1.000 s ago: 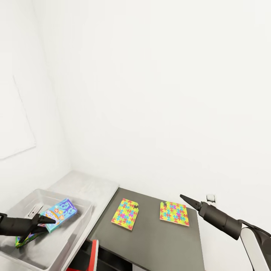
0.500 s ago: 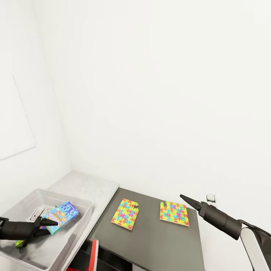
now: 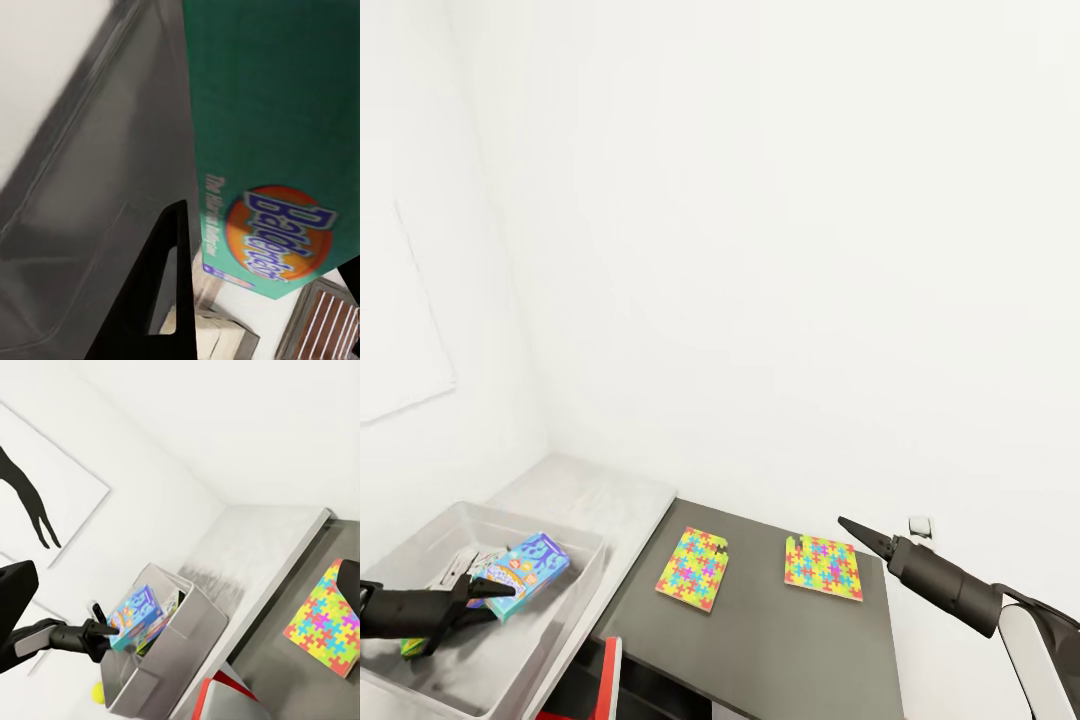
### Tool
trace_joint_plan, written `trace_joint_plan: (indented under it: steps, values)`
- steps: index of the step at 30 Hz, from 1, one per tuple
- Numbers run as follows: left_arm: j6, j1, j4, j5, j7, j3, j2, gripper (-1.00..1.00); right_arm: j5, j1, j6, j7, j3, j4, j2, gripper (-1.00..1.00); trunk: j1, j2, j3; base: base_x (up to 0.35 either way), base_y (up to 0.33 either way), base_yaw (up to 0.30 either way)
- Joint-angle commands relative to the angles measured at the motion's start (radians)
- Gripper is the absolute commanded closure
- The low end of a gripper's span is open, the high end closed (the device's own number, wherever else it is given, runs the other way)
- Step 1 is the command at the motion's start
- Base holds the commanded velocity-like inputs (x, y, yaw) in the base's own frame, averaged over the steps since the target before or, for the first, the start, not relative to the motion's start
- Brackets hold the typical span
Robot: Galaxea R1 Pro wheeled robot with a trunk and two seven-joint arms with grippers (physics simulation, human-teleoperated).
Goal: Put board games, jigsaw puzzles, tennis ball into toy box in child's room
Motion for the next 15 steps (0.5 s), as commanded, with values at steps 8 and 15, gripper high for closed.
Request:
trace_joint_plan:
  steps: [8, 15]
  values:
    - [0.018, -0.005, 0.000, 0.007, -0.001, 0.006, 0.006, 1.00, -0.001, 0.000, 0.006, -0.003, -0.001, 0.000, 0.000, -1.00, 0.000, -0.001, -0.006, 0.000, 0.000, 0.000]
    - [0.018, -0.007, 0.000, 0.007, -0.001, 0.007, 0.005, 1.00, -0.001, 0.000, 0.006, -0.003, -0.001, 0.000, 0.000, -1.00, 0.000, -0.001, -0.017, 0.000, 0.000, 0.000]
